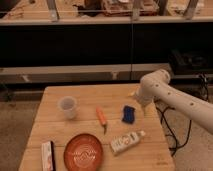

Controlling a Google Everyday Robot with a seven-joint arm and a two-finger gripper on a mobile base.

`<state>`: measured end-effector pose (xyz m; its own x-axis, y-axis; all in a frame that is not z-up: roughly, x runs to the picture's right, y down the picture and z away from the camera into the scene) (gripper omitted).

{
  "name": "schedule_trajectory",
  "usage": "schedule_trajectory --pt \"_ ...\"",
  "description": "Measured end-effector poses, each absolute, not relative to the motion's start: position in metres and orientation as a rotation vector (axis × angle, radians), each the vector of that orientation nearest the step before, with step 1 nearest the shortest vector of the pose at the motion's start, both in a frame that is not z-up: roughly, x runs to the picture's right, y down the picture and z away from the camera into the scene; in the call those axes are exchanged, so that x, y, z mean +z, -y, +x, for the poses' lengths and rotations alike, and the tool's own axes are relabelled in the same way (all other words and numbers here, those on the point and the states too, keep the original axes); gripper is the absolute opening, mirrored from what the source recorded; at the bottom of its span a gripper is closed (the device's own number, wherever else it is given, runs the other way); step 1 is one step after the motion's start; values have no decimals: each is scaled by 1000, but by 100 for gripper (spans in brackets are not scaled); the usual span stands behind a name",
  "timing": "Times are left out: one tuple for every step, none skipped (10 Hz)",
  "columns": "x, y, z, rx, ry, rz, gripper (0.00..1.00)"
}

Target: Wipe the white sponge on the table

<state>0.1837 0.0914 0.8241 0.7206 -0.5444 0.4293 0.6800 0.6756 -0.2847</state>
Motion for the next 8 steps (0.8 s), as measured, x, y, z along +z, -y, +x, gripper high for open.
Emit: schedule_trajectory --pt "827 -90 176 -754 346 -453 80" --pt "828 -91 174 -791 365 -468 80" --pt "831 -91 170 -836 400 -468 80" --pt "831 -92 167 -876 426 -462 80" --pt "832 -94 164 -943 458 -447 80" --pt "832 -98 162 -1017 496 -419 80" --pt "834 -104 160 -1082 534 -394 80" --pt "836 -107 158 -1110 552 -384 80"
